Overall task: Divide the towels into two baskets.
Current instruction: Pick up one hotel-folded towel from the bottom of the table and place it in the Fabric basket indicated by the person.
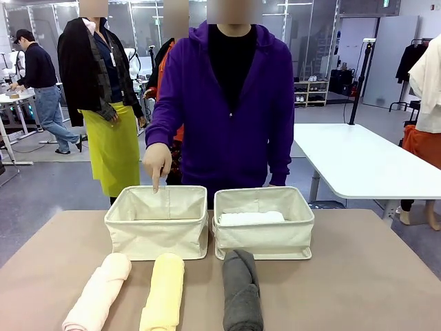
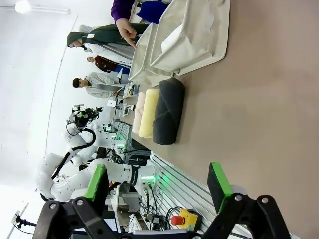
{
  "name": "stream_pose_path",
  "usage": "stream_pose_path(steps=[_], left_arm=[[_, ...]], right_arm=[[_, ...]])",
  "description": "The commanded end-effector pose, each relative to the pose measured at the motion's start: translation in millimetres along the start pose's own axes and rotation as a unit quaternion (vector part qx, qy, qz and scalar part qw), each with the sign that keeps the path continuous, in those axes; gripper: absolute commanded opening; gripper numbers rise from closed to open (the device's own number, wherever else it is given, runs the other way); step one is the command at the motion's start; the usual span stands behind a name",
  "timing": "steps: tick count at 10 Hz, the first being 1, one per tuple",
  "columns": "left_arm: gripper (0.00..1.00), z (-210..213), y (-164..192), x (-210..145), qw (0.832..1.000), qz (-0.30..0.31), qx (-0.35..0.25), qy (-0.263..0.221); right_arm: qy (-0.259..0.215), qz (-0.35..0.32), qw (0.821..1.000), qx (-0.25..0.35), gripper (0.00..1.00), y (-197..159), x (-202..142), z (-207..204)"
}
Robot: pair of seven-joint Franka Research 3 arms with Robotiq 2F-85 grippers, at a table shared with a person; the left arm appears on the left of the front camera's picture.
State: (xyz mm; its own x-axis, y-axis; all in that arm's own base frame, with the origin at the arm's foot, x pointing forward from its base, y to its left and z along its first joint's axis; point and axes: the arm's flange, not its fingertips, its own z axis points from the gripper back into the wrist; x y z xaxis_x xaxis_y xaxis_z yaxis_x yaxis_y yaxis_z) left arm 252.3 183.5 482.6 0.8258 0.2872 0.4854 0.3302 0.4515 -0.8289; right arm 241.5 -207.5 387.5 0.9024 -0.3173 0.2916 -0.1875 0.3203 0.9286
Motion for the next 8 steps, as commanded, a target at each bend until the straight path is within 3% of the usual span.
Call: stream_pose_path(steps=[1,4,8], left_arm=[[1.0,-48.4,-50.6,22.7,0.992,-0.01,0.048,0.118],[1.0,-96.3,-81.7,41.7,0.962,-0.028,0.182,0.2],[1.0,-140.3,-106.8,35.0,0.875,-0.121,0.383,0.269]], right_arm=[[0.007,0.003,1.0,-0.002,1.0,1.3,-1.0,1.2],[0.007,0.003,1.0,-0.002,1.0,1.3,-1.0,1.2],[0.007,0.003,1.0,-0.002,1.0,1.3,-1.0,1.2]])
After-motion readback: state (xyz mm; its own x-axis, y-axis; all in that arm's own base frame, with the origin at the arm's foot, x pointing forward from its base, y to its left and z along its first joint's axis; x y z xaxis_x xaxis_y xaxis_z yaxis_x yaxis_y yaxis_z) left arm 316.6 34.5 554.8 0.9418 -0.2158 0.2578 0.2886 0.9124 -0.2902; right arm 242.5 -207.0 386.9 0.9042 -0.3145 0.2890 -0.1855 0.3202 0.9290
